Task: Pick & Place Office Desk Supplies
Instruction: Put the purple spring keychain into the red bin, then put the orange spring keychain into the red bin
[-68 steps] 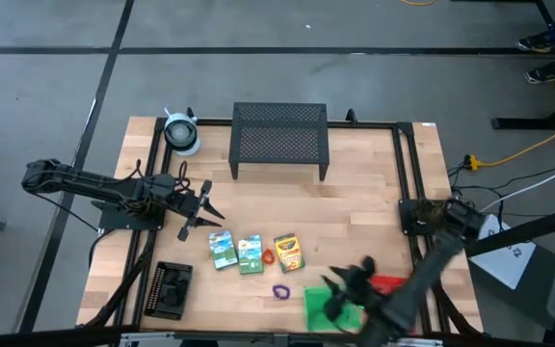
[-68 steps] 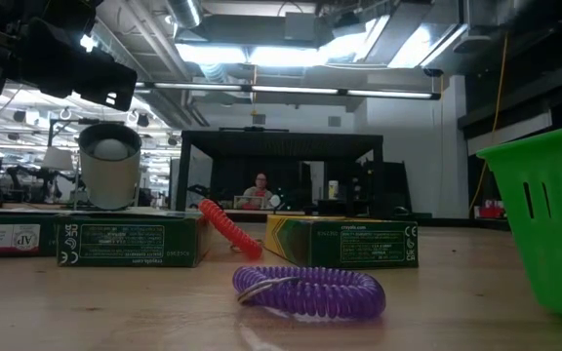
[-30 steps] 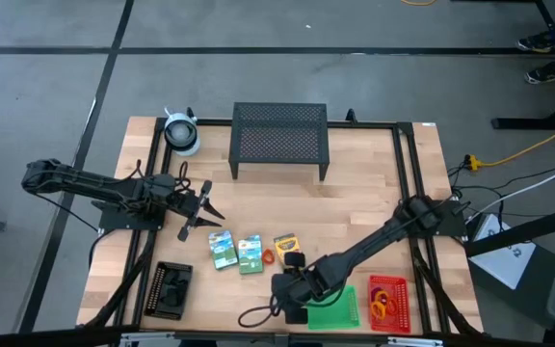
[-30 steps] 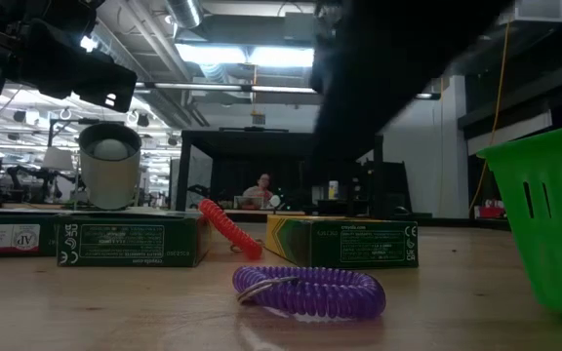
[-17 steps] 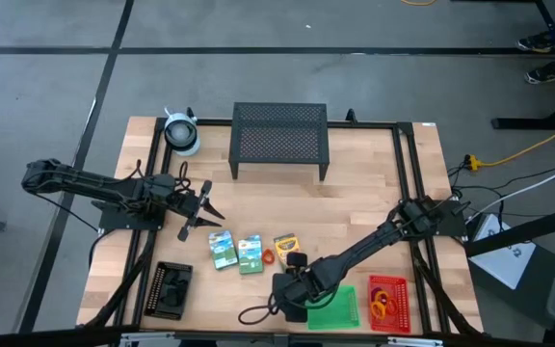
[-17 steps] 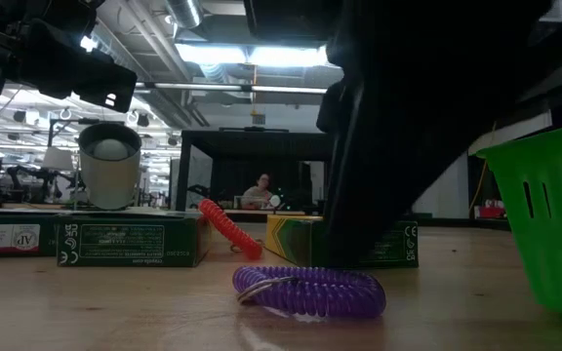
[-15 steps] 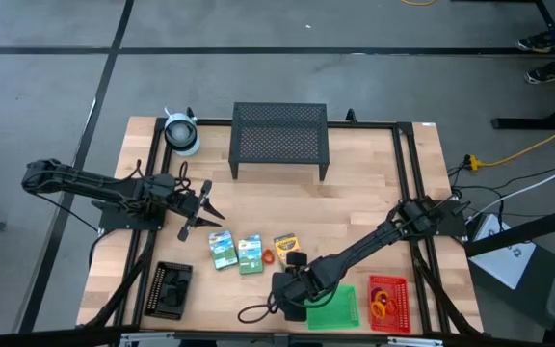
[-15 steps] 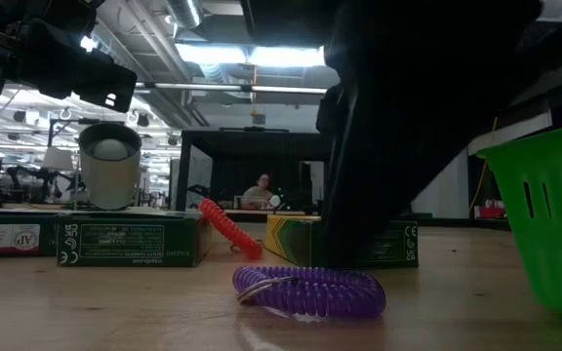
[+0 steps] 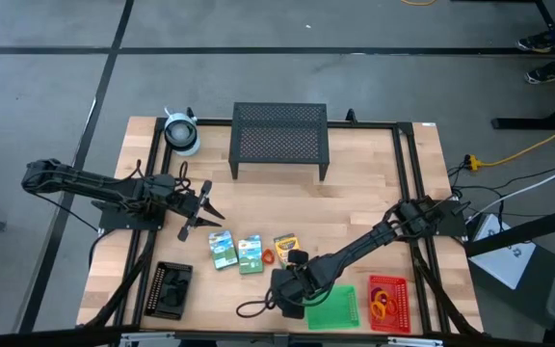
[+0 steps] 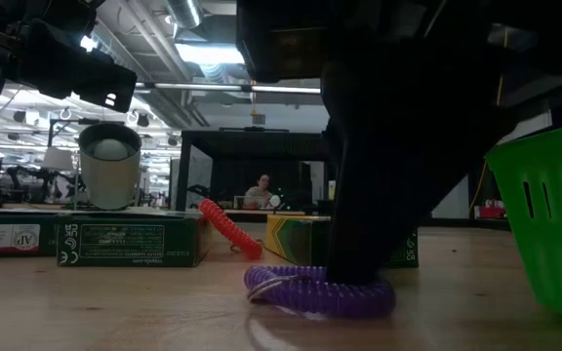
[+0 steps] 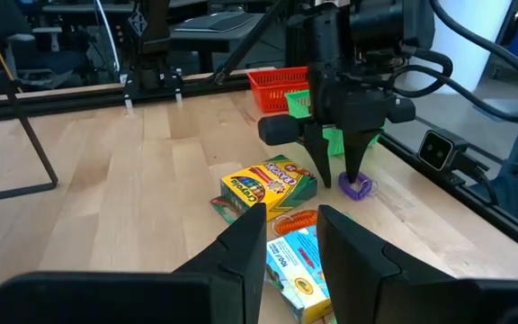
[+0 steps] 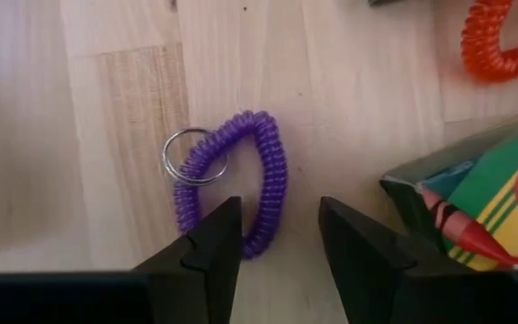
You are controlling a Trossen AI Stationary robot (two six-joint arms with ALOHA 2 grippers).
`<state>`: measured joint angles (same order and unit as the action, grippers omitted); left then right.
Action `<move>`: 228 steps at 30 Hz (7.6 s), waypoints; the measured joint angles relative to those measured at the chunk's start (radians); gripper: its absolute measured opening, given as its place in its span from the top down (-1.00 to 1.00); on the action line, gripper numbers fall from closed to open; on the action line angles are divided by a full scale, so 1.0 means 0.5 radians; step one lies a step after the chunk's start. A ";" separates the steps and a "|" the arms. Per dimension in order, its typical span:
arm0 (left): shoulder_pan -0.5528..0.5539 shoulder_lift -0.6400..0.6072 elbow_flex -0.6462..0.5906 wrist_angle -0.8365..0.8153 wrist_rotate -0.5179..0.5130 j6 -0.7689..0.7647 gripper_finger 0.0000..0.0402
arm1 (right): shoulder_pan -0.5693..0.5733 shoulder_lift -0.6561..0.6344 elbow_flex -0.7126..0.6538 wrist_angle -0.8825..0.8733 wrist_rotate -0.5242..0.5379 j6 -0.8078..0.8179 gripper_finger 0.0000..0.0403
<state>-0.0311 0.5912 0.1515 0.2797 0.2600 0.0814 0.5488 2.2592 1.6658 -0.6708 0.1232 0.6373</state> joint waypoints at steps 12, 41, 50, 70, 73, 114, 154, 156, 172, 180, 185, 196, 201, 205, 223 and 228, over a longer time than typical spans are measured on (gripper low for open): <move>0.000 0.001 0.000 0.000 0.000 -0.014 0.51 | -0.008 0.010 -0.003 -0.031 -0.035 -0.032 0.91; 0.000 0.000 0.000 0.000 0.005 -0.014 0.51 | -0.011 -0.022 0.524 -0.542 0.310 -0.445 0.97; 0.000 0.000 0.000 -0.001 0.006 -0.015 0.51 | 0.239 -0.310 0.529 -1.306 0.754 0.348 0.97; 0.000 0.000 -0.001 -0.001 0.007 -0.015 0.51 | 1.034 -0.607 -0.178 -1.800 0.322 2.369 0.97; 0.000 0.000 -0.001 0.000 0.007 -0.015 0.51 | 1.135 -0.657 -0.283 -1.801 0.208 2.588 0.97; 0.000 0.001 0.000 -0.002 0.006 -0.015 0.51 | 1.339 -0.684 -0.297 -1.478 0.139 3.055 0.07; -0.001 0.000 -0.001 -0.113 -0.028 -0.039 0.51 | -0.062 -0.668 -0.311 0.326 0.823 -0.456 0.25; -0.001 0.000 -0.001 -0.206 -0.163 -0.061 0.51 | -0.110 -0.668 -0.311 0.323 0.765 -0.506 0.25; -0.309 -0.498 -0.001 -0.501 -0.683 0.035 0.51 | -0.109 -0.669 -0.340 0.293 0.702 -0.517 0.25; -0.571 -0.991 -0.113 -0.745 -0.871 0.033 0.51 | -0.151 -0.669 -0.665 0.646 0.612 -0.431 0.25; -0.637 -1.180 -0.128 -0.914 -0.975 -0.003 0.51 | -0.180 -0.667 -0.760 0.806 0.558 -0.400 0.25; -0.719 -1.169 -0.128 -0.943 -1.070 -0.051 0.51 | -0.182 -0.539 -0.761 1.055 0.349 -0.409 0.25; -0.723 -1.162 -0.129 -0.944 -1.070 -0.052 0.51 | -0.182 -0.337 -0.634 1.087 0.242 -0.458 0.25; -0.723 -1.156 -0.131 -0.955 -1.069 -0.060 0.51 | -0.203 -0.277 -0.554 1.074 0.238 -0.500 0.25; -0.723 -1.138 -0.133 -0.963 -1.070 -0.084 0.51 | -0.260 -0.277 -0.546 1.027 0.202 -0.504 0.25; -0.723 -1.138 -0.134 -0.965 -1.061 -0.089 0.51 | -0.262 -0.286 -0.546 0.953 0.229 -0.504 0.25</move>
<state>-0.3923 0.0223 0.0845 -0.2028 -0.2703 0.0372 0.4179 2.1162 1.3930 -0.1943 0.2375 0.3855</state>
